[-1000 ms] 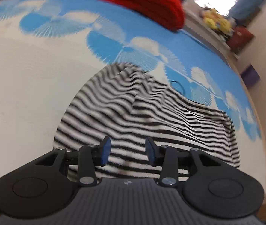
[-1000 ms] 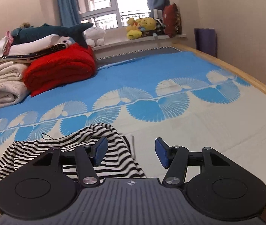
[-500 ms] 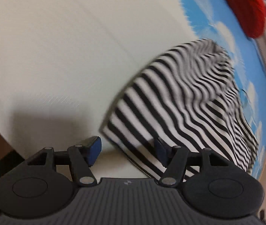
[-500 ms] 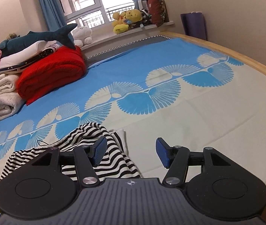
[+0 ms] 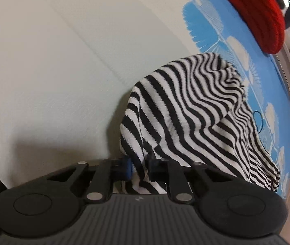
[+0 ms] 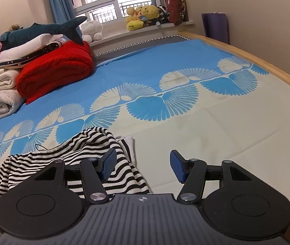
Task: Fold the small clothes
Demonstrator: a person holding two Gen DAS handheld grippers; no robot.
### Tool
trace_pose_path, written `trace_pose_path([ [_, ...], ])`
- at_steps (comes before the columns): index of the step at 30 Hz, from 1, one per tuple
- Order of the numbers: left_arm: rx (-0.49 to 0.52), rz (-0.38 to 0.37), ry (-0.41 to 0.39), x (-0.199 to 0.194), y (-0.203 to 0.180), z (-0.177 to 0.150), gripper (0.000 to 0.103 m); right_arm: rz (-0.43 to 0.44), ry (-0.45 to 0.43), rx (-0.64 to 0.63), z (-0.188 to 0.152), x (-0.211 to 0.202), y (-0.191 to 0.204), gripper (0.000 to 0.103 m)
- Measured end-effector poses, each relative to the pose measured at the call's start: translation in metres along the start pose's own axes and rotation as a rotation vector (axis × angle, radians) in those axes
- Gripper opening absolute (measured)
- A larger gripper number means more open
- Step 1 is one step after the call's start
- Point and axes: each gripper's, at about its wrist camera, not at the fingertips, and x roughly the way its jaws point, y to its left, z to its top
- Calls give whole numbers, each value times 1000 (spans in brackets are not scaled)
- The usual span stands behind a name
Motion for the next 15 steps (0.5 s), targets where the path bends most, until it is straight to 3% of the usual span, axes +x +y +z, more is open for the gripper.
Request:
trace_pose_path([
  [8, 173, -58, -121, -35, -14, -6, 13, -9, 21, -23, -1, 13, 16, 60],
  [15, 206, -70, -141, -57, -23, -8, 13, 17, 20, -77, -2, 18, 39, 60],
])
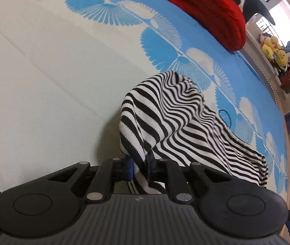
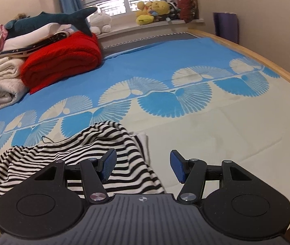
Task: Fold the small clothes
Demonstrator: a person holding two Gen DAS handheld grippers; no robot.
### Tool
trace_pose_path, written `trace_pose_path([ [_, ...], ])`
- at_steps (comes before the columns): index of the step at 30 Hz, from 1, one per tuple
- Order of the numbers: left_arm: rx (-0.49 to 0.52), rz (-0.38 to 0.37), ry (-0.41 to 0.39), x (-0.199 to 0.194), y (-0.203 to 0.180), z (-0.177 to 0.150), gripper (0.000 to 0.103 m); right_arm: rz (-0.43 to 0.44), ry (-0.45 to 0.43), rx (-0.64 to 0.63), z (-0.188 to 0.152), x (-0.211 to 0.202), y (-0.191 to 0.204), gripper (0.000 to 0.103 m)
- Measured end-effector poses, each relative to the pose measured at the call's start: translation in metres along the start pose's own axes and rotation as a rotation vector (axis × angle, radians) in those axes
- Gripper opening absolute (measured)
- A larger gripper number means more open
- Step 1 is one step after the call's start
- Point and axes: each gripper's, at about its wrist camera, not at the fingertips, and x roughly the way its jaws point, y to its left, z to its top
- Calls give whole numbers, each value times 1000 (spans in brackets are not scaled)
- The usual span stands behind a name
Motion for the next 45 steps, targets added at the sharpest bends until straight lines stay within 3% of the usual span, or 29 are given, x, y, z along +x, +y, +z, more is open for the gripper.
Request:
trace_pose_path([
  [6, -20, 56, 34, -16, -8, 3, 13, 28, -10, 47, 4, -3, 1, 60],
  [12, -46, 32, 52, -3, 7, -2, 13, 10, 17, 106, 4, 6, 2, 60],
  [14, 5, 78, 87, 5, 1, 4, 13, 3, 12, 61, 6, 10, 5, 60],
  [19, 51, 72, 77, 3, -9, 10, 13, -7, 37, 52, 6, 21, 1, 60],
  [25, 221, 50, -21, -12, -65, -1, 13, -16, 27, -15, 6, 21, 1, 60],
  [30, 394, -56, -108, -25, -140, -34, 12, -18, 12, 13, 8, 15, -10, 60],
  [33, 505, -158, -108, -20, -193, -69, 12, -32, 9, 26, 6, 10, -18, 60],
  [37, 613, -299, 11, 4, -252, -117, 12, -53, 4, 67, 6, 3, -36, 60],
  [42, 735, -485, 260, 33, -295, -176, 16, -78, -10, 130, 8, -3, -57, 60],
  [43, 742, -533, 314, 34, -298, -182, 18, -81, -13, 131, 8, -3, -59, 60],
  [44, 745, -568, 366, 33, -300, -184, 27, -76, -15, 136, 8, -4, -60, 60],
  [45, 754, -587, 378, 29, -300, -182, 32, -66, -16, 143, 9, -3, -61, 60],
])
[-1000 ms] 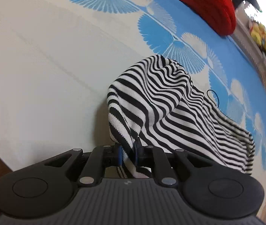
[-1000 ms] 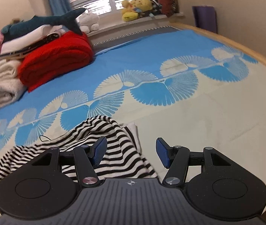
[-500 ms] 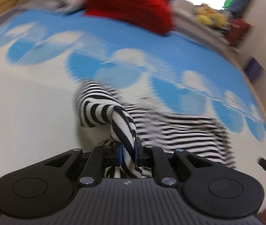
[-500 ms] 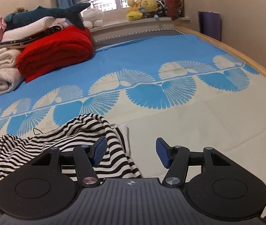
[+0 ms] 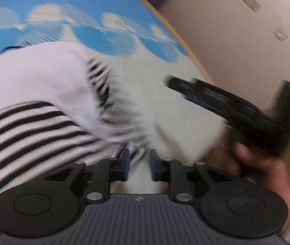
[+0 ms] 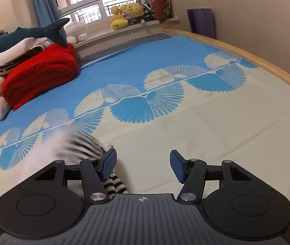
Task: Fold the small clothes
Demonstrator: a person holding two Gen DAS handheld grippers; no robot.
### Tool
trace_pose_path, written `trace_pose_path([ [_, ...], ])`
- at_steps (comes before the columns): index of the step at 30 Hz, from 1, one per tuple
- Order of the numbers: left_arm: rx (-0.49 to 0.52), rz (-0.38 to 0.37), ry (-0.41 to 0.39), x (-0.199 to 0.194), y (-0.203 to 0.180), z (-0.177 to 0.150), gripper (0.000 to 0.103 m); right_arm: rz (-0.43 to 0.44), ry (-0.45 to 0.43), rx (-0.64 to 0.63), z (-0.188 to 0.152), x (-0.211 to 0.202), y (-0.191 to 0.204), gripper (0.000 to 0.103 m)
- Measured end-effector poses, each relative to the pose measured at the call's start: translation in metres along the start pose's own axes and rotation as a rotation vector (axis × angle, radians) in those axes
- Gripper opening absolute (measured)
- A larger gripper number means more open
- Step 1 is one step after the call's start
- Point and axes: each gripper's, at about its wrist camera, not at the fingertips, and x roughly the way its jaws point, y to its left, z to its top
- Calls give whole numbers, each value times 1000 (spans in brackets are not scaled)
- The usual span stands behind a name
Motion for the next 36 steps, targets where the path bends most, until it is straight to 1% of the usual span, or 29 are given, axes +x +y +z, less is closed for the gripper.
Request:
trace_pose_path([
  [1, 23, 18, -39, -12, -1, 0, 35, 16, 2, 9, 0, 0, -1, 60],
  [2, 42, 56, -92, -28, 3, 3, 35, 35, 8, 15, 0, 1, 0, 60],
  [3, 36, 92, -137, -45, 10, 6, 35, 60, 22, 20, -1, 4, 1, 60],
  [5, -3, 135, -192, -74, 29, 15, 35, 118, 73, 22, -3, 12, 6, 60],
  [6, -5, 163, -212, -88, 39, 18, 35, 152, 108, 19, -5, 17, 9, 60],
  [9, 12, 294, -249, -116, 65, 19, 35, 241, 217, -25, -14, 34, 27, 60],
  [10, 3, 329, -264, -120, 75, 15, 35, 258, 245, -51, -17, 38, 34, 60],
  [11, -15, 350, -275, -123, 86, 8, 35, 273, 277, -83, -21, 44, 43, 60],
  [12, -41, 372, -259, -124, 93, 5, 35, 276, 301, -107, -25, 49, 50, 60],
  [13, -71, 412, -224, -123, 101, 4, 35, 270, 321, -128, -27, 55, 56, 60],
  [14, -89, 428, -240, -127, 103, 2, 35, 264, 334, -143, -30, 61, 62, 60],
  [16, -108, 414, -274, -132, 106, 5, 35, 248, 356, -153, -31, 73, 69, 60],
  [18, -123, 404, -262, -130, 108, 4, 35, 242, 372, -139, -31, 84, 74, 60],
  [19, -131, 402, -245, -127, 109, 5, 35, 260, 382, -130, -32, 87, 76, 57],
  [20, -140, 397, -225, -124, 110, 3, 35, 294, 389, -124, -33, 87, 78, 33],
  [21, -147, 388, -206, -121, 111, 4, 35, 341, 391, -112, -32, 86, 80, 2],
  [22, -151, 378, -190, -119, 111, 3, 35, 371, 346, -84, -27, 78, 77, 0],
  [23, -151, 365, -177, -115, 108, 3, 35, 390, 281, -33, -20, 69, 70, 0],
  [25, -132, 338, -153, -110, 106, 0, 35, 445, 167, 135, -3, 52, 41, 0],
  [26, -111, 322, -140, -104, 101, 0, 35, 441, 113, 189, 2, 42, 26, 0],
  [27, -90, 308, -130, -99, 98, -1, 36, 412, 86, 189, 4, 36, 17, 0],
  [29, -47, 276, -103, -86, 88, 0, 38, 341, 83, 163, 4, 32, 6, 0],
  [31, -18, 253, -66, -69, 80, -1, 38, 313, 106, 138, 3, 35, 0, 0],
  [33, 17, 244, -25, -50, 72, -3, 39, 292, 147, 87, -1, 41, 2, 0],
  [34, 44, 252, -3, -40, 68, -4, 42, 277, 173, 57, -3, 46, 6, 0],
  [35, 74, 267, 27, -30, 65, -6, 42, 256, 211, 15, -7, 54, 12, 0],
  [36, 108, 297, 69, -17, 64, -9, 42, 233, 248, -24, -11, 61, 17, 0],
])
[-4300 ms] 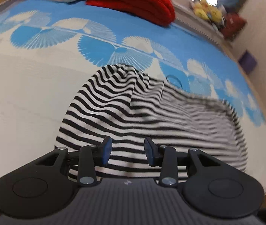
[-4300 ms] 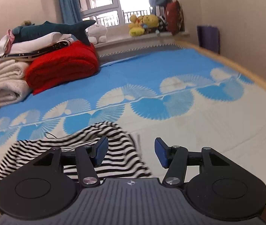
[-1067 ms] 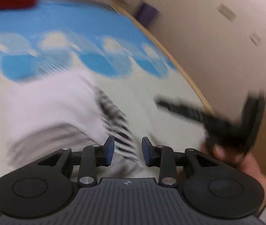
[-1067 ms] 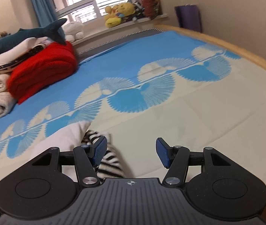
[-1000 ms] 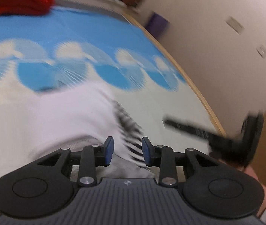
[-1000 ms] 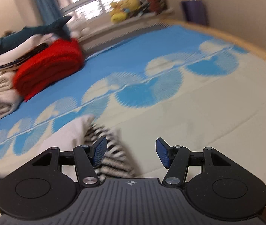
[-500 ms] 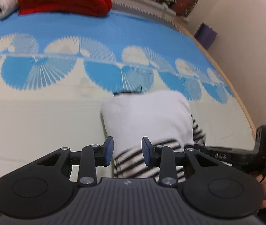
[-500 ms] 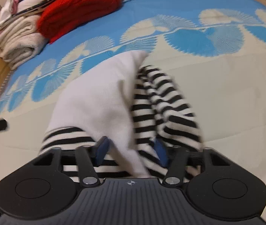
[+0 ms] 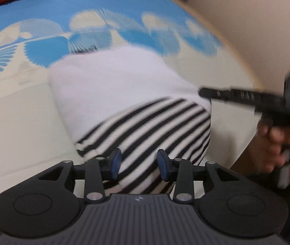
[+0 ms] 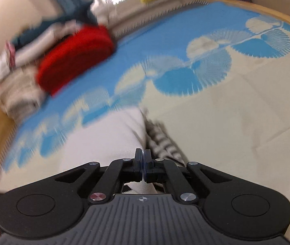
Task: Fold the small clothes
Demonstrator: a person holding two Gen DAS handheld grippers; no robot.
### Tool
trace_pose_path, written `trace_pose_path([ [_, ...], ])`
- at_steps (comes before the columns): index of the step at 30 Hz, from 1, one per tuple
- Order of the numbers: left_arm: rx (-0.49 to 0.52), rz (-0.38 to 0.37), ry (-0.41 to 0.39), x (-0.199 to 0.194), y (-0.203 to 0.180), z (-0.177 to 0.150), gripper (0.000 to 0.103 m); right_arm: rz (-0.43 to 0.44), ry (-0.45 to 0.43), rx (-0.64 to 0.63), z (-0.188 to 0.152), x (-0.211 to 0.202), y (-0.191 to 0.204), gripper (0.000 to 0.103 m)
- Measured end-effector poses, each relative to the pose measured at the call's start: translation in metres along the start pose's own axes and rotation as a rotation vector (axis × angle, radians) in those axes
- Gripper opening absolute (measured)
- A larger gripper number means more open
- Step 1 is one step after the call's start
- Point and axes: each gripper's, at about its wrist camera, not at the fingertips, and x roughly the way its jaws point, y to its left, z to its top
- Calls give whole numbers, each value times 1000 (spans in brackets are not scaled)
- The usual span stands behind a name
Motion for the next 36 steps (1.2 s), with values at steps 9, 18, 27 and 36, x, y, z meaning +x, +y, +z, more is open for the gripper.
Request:
trace_pose_path([
  [9, 88, 45, 58, 15, -10, -13, 46, -155, 170, -157, -15, 54, 29, 0],
  [18, 236, 126, 267, 35, -16, -50, 28, -191, 109, -208, -17, 44, 32, 0],
  [27, -53, -11, 55, -16, 25, -24, 59, -69, -63, -155, -10, 0, 28, 4],
  [36, -587, 74, -92, -17, 103, 2, 85, -35, 190, -223, -27, 29, 27, 40],
])
